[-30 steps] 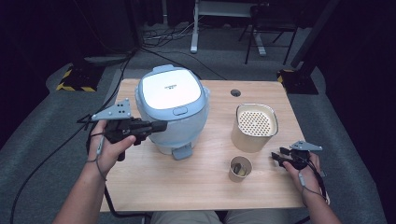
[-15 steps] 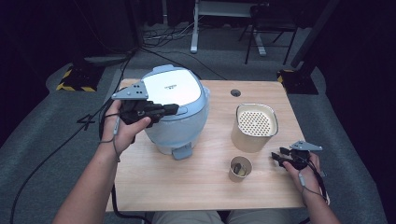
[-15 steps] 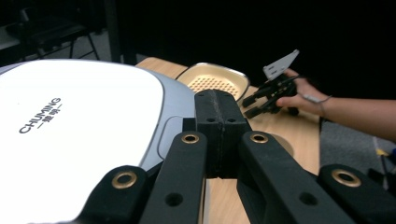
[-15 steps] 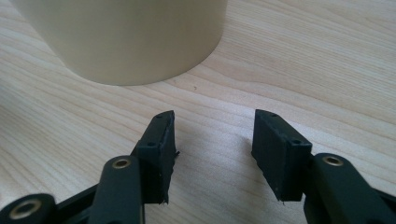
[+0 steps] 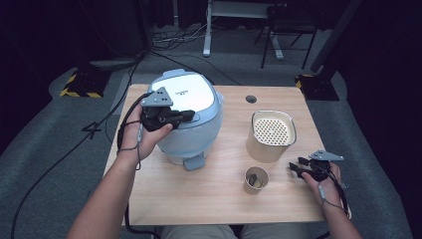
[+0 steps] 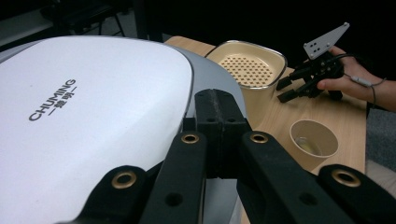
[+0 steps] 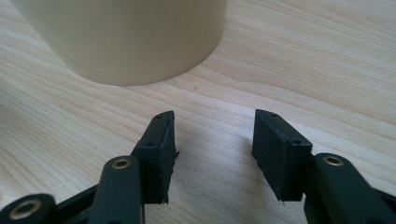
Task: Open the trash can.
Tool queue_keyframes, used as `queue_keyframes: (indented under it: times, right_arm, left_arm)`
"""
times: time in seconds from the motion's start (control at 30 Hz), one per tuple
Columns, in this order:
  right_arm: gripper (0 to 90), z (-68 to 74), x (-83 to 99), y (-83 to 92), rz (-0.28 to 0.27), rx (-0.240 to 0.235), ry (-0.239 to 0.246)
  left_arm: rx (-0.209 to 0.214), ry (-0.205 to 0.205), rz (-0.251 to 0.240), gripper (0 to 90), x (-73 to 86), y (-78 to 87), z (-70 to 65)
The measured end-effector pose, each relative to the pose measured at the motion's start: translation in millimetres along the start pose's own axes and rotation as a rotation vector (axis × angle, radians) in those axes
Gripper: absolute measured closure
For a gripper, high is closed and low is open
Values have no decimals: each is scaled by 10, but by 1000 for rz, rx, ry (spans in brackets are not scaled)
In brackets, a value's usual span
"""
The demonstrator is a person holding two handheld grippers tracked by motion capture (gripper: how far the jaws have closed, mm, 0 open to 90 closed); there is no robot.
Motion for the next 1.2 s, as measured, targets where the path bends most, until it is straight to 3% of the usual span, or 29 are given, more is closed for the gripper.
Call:
queue_keyframes:
  times: [0.07, 0.2, 0.27, 0.33, 0.5, 0.57, 0.6, 0.63, 0.67, 0.73, 0.9, 0.93, 1.03, 1.1, 1.13, 1.2]
  right_arm:
    - [495, 0, 0, 0, 0, 0, 0]
    - [495, 0, 0, -1, 0, -1, 1]
    - [495, 0, 0, -1, -1, 0, -1]
    - [494, 0, -1, -1, -2, -1, -4]
    - [494, 0, -1, -2, -1, 1, 0]
    - [493, 0, -2, -2, -1, 1, -1]
    - [493, -2, -2, -3, 0, 1, 0]
    - [493, -2, -2, -3, 0, 1, 0]
    - [491, 0, -3, -3, 1, 0, 1]
    - [483, -1, -6, -8, -1, -3, 4]
    - [430, 13, -13, -18, 6, -14, 15]
    - [325, 18, -10, -20, 15, -11, 24]
    - [316, 39, -24, -11, 20, 1, 50]
    - [294, 91, -81, 40, -11, -21, 63]
    - [294, 91, -81, 40, -11, -21, 63]
    - [276, 149, -141, 121, -49, -60, 72]
  left_arm:
    - [9, 20, -5, 900, 7, -5, 7]
    - [2, 16, 12, 900, 2, -7, -1]
    - [-28, -18, 29, 900, -15, -13, -34]
    - [-47, -24, 31, 900, -7, -19, -31]
    - [-51, -24, -3, 900, 7, -12, -14]
    - [-42, -1, -25, 682, 21, -8, -10]
    - [-23, 10, -50, 617, 50, 7, -17]
    - [-23, 10, -50, 602, 50, 7, -17]
    - [27, 27, -85, 582, 74, 54, -54]
    - [44, 22, -104, 546, 98, 114, -116]
    - [35, -1, -114, 417, 186, 226, -274]
    - [29, -3, -122, 391, 258, 261, -334]
    - [24, 3, -119, 355, 352, 275, -368]
    - [9, 4, -109, 353, 514, 276, -387]
    - [9, 4, -109, 350, 514, 276, -387]
    - [8, 7, -89, 337, 648, 264, -383]
Point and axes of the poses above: each handheld gripper's, and its own axes: y roughly backward along the jaws, x roughly out of its underside, z roughly to its left, the point moved 4 cm from there along -y, roughly forward along the jaws, and after that the axes turned 2 degrees about -x, right-handed, at the moved point
